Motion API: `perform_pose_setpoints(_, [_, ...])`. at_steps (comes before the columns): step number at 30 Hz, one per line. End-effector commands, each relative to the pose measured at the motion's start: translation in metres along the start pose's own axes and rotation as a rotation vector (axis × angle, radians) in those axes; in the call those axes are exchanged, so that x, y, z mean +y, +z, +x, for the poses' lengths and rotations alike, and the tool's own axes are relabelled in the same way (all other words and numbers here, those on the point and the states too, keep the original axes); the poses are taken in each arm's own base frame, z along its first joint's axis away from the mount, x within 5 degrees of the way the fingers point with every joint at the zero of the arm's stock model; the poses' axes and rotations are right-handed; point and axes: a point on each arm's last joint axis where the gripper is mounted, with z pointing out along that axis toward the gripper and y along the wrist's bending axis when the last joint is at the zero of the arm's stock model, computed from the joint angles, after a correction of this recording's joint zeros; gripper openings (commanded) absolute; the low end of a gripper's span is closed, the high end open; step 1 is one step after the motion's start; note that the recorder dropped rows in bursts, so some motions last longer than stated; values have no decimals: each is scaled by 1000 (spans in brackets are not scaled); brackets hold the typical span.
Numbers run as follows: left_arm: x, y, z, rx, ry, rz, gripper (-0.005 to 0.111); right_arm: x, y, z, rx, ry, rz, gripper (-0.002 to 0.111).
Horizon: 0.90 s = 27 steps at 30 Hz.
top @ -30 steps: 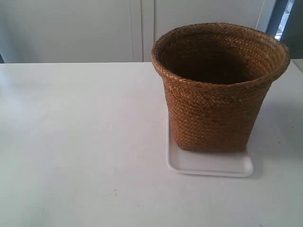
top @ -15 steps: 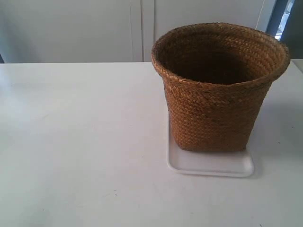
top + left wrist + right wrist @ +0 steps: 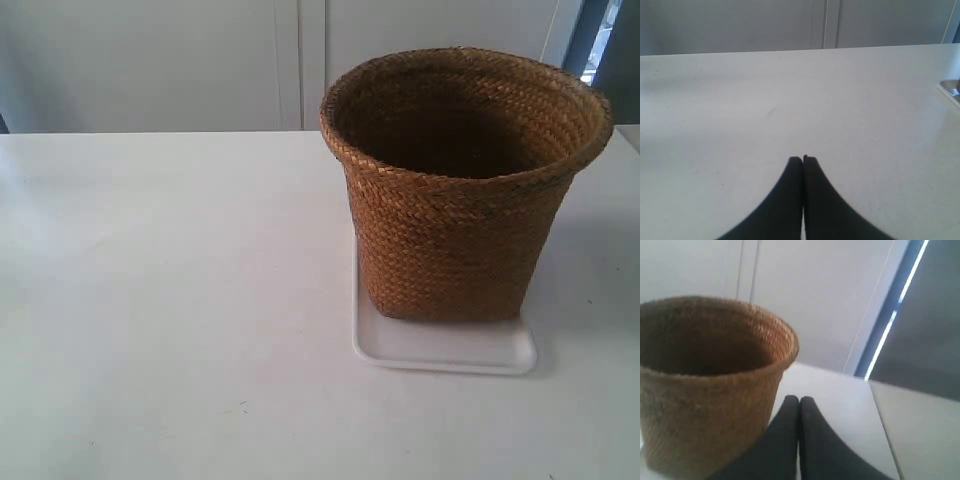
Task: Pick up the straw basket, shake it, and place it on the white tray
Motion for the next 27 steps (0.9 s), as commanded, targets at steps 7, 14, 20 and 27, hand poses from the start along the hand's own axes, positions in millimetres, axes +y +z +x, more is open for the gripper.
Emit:
perform_pose_setpoints(7, [0, 0, 2, 3, -16, 2, 1, 25, 22, 117, -193, 92, 11, 0])
perform_pose_setpoints(14, [0, 0, 2, 3, -16, 2, 1, 29, 21, 139, 39, 129, -15, 0])
perform_pose_setpoints(20, [0, 0, 2, 3, -16, 2, 1, 29, 21, 139, 42, 129, -16, 0])
perform_pose_setpoints(27, [0, 0, 2, 3, -16, 2, 1, 29, 21, 139, 42, 129, -16, 0])
